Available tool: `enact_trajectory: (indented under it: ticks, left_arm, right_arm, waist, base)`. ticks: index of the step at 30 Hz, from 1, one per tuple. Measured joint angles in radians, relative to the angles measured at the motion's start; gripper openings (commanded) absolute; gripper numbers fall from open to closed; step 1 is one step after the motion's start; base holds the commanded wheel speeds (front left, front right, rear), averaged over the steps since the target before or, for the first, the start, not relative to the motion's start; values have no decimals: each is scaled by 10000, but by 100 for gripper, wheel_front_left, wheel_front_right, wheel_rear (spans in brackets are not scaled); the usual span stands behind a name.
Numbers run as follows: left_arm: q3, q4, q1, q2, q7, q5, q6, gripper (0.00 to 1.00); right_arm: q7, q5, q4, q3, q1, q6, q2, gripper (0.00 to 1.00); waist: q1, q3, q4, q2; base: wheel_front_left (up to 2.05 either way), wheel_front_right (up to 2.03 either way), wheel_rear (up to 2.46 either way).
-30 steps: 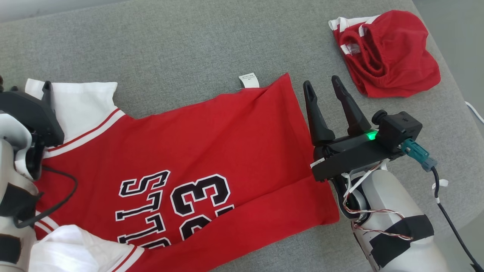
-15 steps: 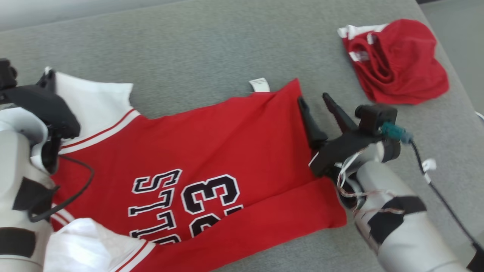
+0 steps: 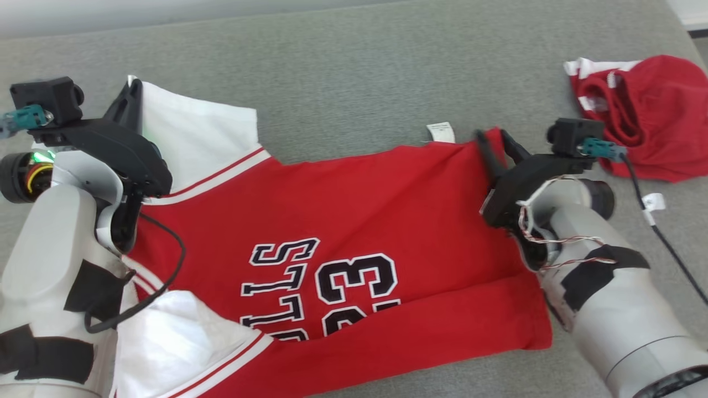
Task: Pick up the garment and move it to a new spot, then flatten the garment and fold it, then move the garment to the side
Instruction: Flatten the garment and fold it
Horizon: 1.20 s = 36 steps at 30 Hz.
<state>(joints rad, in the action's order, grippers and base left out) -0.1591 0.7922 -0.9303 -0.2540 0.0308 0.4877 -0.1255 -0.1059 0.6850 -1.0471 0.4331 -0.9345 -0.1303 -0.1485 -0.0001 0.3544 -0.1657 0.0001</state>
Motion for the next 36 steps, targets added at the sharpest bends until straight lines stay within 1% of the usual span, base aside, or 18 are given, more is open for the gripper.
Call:
enact_trajectory:
  ticks: [4,6,11,15,19,24,27,30,32,36]
  left_arm:
    - [-40,-117,63,-31,-35,134,-36,0]
    - [-17,-111,63,-123,-104,169,-36,0]
    - [192,-35,62,-339,-476,395,-23,0]
    - [224,-25,84,-339,-732,458,-21,0]
    - [27,-194,411,-249,-876,531,-21,0]
    - [-21,-1072,1406,-278,-1356,901,-35,0]
    - [121,-1889,2336,-408,-1578,1292,-36,0]
    - [180,-2987,3475,-527,-1749,1737,-36,0]
    - [224,-3728,4318,-533,-1885,1850,-38,0]
    - [318,-5106,5920,-474,-2088,2063,33,0]
  right_arm:
    - [-276,-148,-924,-40,-347,0,-186,0]
    - [-364,-82,-1185,-100,-480,0,-153,0]
    - [-1011,226,-1298,-290,-579,0,-182,0]
    - [-1239,464,-1139,-119,-602,0,-213,0]
    - [-1323,765,-631,242,-161,0,-215,0]
    - [-1471,1279,372,686,715,0,-591,0]
    - [-1517,1730,1014,836,1427,0,-941,0]
    - [-1555,2151,1684,915,2105,-2,-1344,0]
    - [-1561,2485,2180,809,2655,0,-1588,0]
    - [-1584,2608,3267,479,3713,0,-2027,0]
  waist:
    - [0,-7,222,0]
    - [0,5,269,0]
    - [1,-73,292,0]
    - [1,-297,299,0]
    - [0,-505,322,-1]
    - [0,-758,323,-1]
    - [0,-904,323,0]
    - [-1,-1013,374,-1]
    - [-1,-1064,460,-1]
    - [-1,-1140,689,-1]
  base:
    - [0,0,0]
    - [0,0,0]
    - [0,0,0]
    - [0,0,0]
    - [0,0,0]
    - [0,0,0]
    - [0,0,0]
    - [0,0,0]
    - [0,0,0]
    - [0,0,0]
